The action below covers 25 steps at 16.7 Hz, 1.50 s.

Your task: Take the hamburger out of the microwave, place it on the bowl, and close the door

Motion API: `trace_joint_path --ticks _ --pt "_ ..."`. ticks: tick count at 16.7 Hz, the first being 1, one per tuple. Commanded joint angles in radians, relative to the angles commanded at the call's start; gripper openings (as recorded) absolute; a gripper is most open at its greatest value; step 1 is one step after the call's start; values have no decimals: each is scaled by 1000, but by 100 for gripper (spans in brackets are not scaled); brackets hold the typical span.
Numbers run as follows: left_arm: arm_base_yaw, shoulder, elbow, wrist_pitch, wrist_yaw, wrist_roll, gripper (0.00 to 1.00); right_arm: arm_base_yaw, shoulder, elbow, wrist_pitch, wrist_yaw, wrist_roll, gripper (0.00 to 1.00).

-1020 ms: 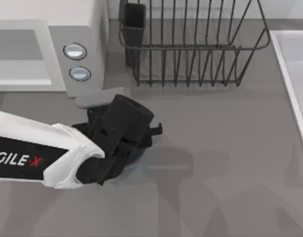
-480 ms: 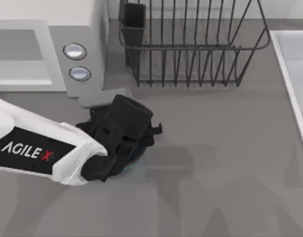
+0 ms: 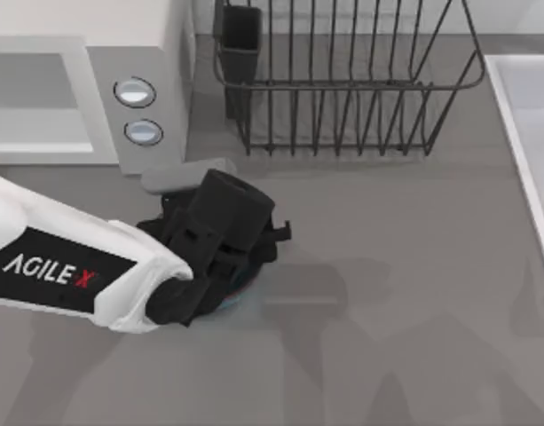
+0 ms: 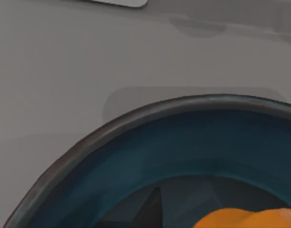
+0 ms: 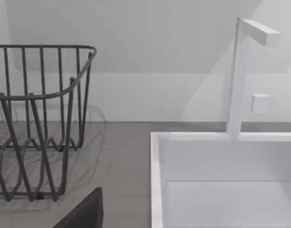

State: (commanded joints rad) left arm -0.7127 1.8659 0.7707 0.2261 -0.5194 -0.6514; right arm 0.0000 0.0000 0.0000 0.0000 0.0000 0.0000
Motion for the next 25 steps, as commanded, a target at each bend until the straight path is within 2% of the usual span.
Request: trace_joint_path --ticks 7,18,21,25 --pt "0 0 0 0 0 0 98 0 0 0 0 0 0 100" --pt "5 -23 8 -9 1 14 100 0 0 0 0 0 0 100" --pt "78 -116 -46 -33 31 79 100 0 0 0 0 0 0 100" --pt "236 -381 -174 -86 105 221 100 0 0 0 0 0 0 100"
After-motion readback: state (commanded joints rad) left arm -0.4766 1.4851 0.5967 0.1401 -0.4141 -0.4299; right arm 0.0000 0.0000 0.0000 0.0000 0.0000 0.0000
